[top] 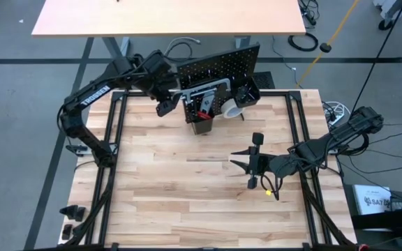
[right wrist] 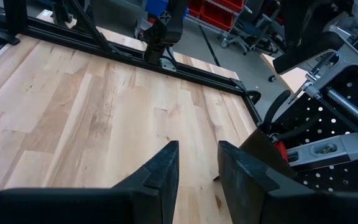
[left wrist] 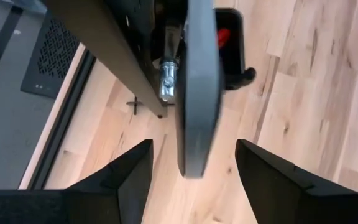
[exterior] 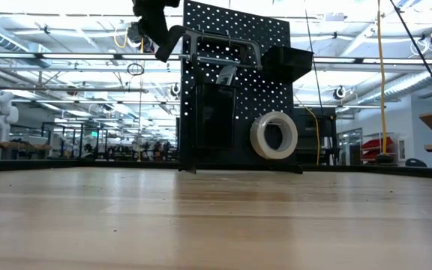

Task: Hang tools onto peg board
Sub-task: Adjust the pegboard

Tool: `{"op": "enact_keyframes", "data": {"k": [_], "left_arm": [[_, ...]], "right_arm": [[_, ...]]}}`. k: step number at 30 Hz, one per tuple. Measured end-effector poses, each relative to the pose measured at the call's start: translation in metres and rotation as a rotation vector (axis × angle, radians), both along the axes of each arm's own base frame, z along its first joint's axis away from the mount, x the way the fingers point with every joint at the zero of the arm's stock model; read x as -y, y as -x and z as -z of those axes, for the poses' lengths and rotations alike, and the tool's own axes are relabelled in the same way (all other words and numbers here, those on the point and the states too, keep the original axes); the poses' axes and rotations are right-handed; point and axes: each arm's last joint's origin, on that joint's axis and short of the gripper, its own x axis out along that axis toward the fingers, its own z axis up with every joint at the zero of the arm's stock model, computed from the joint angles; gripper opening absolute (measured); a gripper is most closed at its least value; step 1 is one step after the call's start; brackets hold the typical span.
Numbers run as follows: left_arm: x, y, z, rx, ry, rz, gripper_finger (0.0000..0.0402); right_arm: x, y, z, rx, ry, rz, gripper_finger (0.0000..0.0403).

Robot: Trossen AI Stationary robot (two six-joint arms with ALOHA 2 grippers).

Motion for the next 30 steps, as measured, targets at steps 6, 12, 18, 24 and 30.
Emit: {"op": "enact_keyframes", "data": {"k": [6,12,18,24,30], "left_arm": [[0.013,0.021,-0.013,0.001,0.013,-0.004,0.0231],[0.035,0.056,-0.035,0.058,0.019,-0.042,0.0231],[0.064,0.093,-0.060,0.235,-0.008,-0.074,0.0231],[0.100,0.108,-0.055,0.454,0.023,0.072,0.0231],[0.113,0.114,-0.030,0.497,0.024,0.103,0.0231]], "right_arm": [[0.000,0.000,0.000,0.004,-0.002,0.000,0.0102],[0.000,0.000,-0.015,0.071,-0.018,-0.005,0.0102],[0.005,0.009,-0.045,0.154,-0.129,0.030,0.0102],[0.022,0.041,-0.037,-0.097,-0.330,0.083,0.0101],[0.047,0.075,0.017,-0.301,-0.427,0.554,0.0076]]}}
